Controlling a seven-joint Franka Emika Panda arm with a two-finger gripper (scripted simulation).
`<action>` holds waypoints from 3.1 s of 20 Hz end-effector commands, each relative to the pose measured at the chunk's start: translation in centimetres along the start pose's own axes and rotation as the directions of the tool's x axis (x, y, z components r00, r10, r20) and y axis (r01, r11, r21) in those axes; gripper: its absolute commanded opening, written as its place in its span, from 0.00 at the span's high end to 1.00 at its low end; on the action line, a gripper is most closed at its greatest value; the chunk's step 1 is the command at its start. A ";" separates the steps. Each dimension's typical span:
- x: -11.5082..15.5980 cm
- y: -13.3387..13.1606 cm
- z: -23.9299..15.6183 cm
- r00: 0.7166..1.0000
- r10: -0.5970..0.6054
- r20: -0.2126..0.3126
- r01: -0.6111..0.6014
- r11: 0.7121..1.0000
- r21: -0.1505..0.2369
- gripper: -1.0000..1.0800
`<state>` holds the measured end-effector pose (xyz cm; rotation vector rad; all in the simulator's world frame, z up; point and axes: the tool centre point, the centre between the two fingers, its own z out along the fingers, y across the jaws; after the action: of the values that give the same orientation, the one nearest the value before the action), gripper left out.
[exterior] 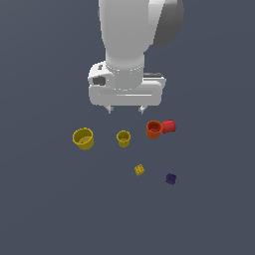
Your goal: Pick up a designated object from a clutter of objects.
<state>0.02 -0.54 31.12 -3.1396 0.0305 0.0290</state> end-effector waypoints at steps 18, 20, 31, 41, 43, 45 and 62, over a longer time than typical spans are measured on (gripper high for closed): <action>0.4 0.3 1.9 1.000 -0.021 -0.006 0.021 1.000 -0.018 0.38; 0.5 1.3 2.8 1.000 -0.024 -0.007 0.024 0.999 -0.033 0.38; -0.6 8.9 10.5 0.996 -0.083 -0.008 0.081 0.985 -0.153 0.38; -4.1 14.8 18.0 0.981 -0.191 0.016 0.190 0.954 -0.230 0.38; -4.7 15.5 19.0 0.978 -0.210 0.021 0.209 0.949 -0.236 0.38; -5.3 16.0 19.9 0.974 -0.225 0.025 0.225 0.945 -0.239 0.38; -6.8 17.2 22.5 0.965 -0.260 0.034 0.260 0.934 -0.243 0.38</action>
<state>-7.46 -17.46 9.02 -3.3592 -0.4217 0.0356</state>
